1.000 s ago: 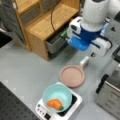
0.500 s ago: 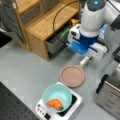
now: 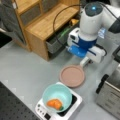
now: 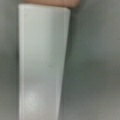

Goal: Pick up the pan. Place the pan on the table. Pick up the bowl. Place the bowl on the stove.

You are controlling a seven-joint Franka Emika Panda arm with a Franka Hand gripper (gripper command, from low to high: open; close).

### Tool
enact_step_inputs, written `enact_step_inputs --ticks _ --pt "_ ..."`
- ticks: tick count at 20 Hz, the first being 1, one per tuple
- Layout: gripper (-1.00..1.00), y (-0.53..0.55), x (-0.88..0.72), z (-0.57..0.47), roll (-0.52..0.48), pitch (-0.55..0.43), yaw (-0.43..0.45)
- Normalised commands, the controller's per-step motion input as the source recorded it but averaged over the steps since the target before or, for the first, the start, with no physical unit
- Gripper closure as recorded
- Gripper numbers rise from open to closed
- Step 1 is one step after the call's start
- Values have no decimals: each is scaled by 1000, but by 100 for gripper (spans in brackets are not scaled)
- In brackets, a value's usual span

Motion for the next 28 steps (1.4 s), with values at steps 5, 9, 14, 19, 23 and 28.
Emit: enact_step_inputs --ticks 5,9,14,19,23,28 --pt "-100 -67 -35 -222 -32 -149 18" --pt "-100 31 -91 -197 -56 -132 36" --pt "-100 125 -122 -215 -71 -126 19" --pt "-100 84 -75 -204 -83 -159 46" --pt "-100 32 -75 -162 -81 -175 71" --pt "-100 -21 -77 -166 -44 -148 88"
